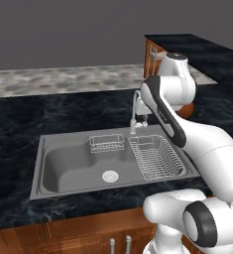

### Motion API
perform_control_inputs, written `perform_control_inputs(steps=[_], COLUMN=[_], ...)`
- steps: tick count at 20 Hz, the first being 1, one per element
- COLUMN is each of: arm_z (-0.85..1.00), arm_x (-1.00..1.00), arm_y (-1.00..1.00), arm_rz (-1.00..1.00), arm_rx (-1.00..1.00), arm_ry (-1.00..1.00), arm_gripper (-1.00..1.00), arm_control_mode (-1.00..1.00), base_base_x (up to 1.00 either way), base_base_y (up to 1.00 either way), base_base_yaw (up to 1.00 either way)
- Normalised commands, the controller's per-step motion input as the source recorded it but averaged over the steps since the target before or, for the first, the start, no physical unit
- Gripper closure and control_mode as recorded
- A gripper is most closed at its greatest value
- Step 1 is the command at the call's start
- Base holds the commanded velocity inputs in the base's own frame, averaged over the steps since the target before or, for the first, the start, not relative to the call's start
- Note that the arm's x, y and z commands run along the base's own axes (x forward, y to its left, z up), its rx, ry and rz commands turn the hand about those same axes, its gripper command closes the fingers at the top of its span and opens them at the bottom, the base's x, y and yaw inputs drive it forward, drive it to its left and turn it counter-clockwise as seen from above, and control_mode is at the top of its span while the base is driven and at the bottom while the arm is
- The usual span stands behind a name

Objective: Turn on the sink faucet. Then move the bell pepper from the counter to the sink. Turn off the sink. Move the vegetable from the sink to the pot next to the stove. Finally move the pot to the front center burner.

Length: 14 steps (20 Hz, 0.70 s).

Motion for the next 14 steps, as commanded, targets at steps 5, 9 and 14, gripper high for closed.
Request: perform_control_inputs(steps=[5,9,14], arm_z=[0.0,0.0,0.0], arm_x=[0.0,0.0,0.0], arm_y=[0.0,0.0,0.0], arm_rz=[0.0,0.0,0.0], arm_rx=[0.0,0.0,0.0], arm_ry=[0.0,0.0,0.0], arm_gripper=[-1.0,-1.0,-1.0], arm_control_mode=[1.0,1.0,1.0], base_base_x=[0.4,0.3,0.01], base_base_y=[-0.37,0.0,-0.01], base_base_yaw=[-0.1,-0.05,0.0])
